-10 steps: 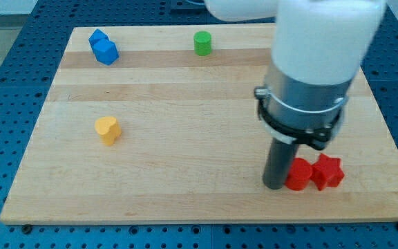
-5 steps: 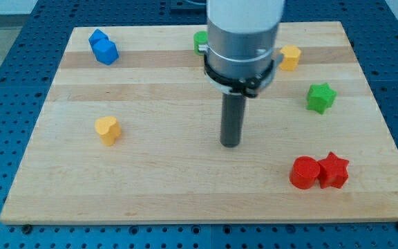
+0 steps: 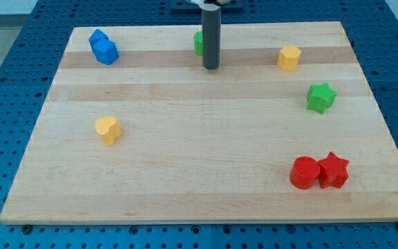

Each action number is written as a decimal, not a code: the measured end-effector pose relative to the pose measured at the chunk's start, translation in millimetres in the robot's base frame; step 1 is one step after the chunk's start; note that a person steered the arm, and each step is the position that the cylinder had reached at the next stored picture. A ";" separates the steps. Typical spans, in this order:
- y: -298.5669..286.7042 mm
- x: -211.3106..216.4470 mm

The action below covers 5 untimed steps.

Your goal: Move your arm to the green circle

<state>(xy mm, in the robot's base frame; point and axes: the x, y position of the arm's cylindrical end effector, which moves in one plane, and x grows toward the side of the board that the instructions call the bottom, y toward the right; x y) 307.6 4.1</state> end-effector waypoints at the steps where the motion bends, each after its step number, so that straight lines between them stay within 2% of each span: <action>1: -15.4 -4.3; 3: -47.9 -11.6; 5: -71.6 -46.4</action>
